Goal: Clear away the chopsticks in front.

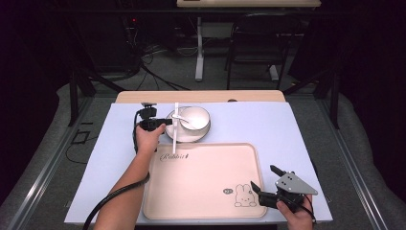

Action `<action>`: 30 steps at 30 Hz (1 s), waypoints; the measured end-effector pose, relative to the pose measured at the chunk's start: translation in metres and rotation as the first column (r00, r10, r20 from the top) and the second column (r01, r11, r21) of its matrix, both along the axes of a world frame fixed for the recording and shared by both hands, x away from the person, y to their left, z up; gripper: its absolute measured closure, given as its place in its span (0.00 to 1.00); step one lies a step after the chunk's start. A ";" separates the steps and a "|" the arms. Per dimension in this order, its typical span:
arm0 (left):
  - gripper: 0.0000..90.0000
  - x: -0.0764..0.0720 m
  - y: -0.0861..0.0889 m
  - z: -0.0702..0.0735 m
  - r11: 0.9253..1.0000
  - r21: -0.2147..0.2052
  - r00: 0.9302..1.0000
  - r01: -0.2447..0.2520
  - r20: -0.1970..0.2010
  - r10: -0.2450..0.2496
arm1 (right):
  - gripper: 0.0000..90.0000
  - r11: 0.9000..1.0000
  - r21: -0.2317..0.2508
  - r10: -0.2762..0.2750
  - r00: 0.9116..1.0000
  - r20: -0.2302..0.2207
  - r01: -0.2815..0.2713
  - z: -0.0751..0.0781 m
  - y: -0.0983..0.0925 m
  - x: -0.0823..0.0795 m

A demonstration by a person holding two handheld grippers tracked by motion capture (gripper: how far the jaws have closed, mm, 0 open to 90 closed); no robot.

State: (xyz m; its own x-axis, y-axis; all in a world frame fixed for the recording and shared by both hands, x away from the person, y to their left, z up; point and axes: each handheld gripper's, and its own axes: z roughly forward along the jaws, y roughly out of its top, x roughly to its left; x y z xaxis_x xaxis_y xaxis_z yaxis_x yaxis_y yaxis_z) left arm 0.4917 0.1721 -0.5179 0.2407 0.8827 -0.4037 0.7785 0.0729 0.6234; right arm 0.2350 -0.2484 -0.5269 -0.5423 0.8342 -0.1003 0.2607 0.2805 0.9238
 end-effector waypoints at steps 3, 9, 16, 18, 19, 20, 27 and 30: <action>0.79 0.002 -0.003 -0.001 1.000 0.004 1.000 0.000 -0.005 0.000 | 0.16 1.000 -0.002 0.003 1.000 0.000 -0.003 0.000 0.000 0.000; 0.80 0.005 -0.007 -0.004 1.000 -0.004 1.000 -0.005 -0.018 0.005 | 0.16 1.000 -0.002 0.002 1.000 0.001 -0.002 0.000 0.000 0.000; 0.83 0.007 -0.011 -0.008 1.000 -0.004 1.000 -0.013 -0.028 0.013 | 0.16 1.000 -0.001 0.000 1.000 0.001 0.000 0.000 -0.001 0.000; 0.84 0.008 -0.012 -0.008 1.000 -0.004 0.999 -0.016 -0.030 0.016 | 0.16 1.000 0.000 -0.001 1.000 0.000 0.001 0.000 -0.001 0.000; 0.84 0.009 -0.012 -0.008 1.000 0.001 0.999 -0.019 -0.031 0.019 | 0.16 1.000 0.000 -0.001 1.000 0.000 0.001 0.000 -0.001 -0.001; 0.85 0.009 -0.012 -0.008 1.000 0.004 0.999 -0.020 -0.033 0.021 | 0.16 1.000 0.000 0.000 1.000 0.000 0.000 0.000 -0.001 -0.001; 0.86 0.011 -0.012 -0.007 0.999 -0.005 0.998 -0.035 -0.056 0.034 | 0.16 1.000 0.001 0.000 1.000 -0.001 0.000 0.000 -0.001 -0.001; 0.86 0.011 -0.012 -0.008 0.999 -0.012 0.998 -0.039 -0.056 0.039 | 0.16 1.000 0.002 0.000 1.000 -0.001 0.000 0.000 -0.001 -0.001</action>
State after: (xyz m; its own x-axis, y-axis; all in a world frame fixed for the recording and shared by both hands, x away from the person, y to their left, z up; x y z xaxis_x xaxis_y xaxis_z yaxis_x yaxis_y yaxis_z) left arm 0.5031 0.1596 -0.5256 0.1829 0.8857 -0.4268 0.8086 0.1114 0.5777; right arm 0.2341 -0.2492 -0.5265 -0.5425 0.8343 -0.0983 0.2618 0.2791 0.9239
